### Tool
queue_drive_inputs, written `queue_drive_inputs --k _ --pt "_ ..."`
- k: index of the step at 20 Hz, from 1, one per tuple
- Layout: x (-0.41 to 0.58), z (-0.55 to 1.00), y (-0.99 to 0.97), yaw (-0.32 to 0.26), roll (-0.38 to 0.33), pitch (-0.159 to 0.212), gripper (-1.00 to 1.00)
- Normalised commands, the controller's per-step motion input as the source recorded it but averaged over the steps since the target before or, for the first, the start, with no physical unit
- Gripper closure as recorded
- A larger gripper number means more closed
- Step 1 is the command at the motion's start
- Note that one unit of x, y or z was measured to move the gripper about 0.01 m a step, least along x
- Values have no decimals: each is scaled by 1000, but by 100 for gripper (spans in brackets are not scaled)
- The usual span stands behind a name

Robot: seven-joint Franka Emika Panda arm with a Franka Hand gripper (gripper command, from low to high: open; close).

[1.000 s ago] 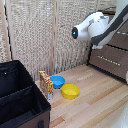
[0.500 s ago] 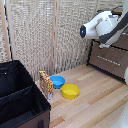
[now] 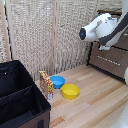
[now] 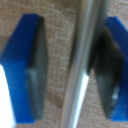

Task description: Kindly move your gripper toward the top drawer's handle. With caution, hold the handle robustly using your gripper and pull open the top drawer. Let the handle go. Relocate your gripper to the bowl placed in the background. Gently hold the bowl using your gripper. Bring the gripper and the bowl to the ajar drawer. Softly release the bowl into it.

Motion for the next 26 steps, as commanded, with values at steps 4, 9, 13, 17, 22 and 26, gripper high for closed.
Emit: queue_drive_inputs --k 4,9,13,17,22,26 --pt "55 81 272 41 361 24 100" --pt "76 10 631 31 284 11 100" --pt "132 0 841 17 144 0 100" --pt "78 41 923 9 34 0 100" --pt "30 38 815 -13 -16 -14 100" --pt "24 1 102 14 -13 0 -100"
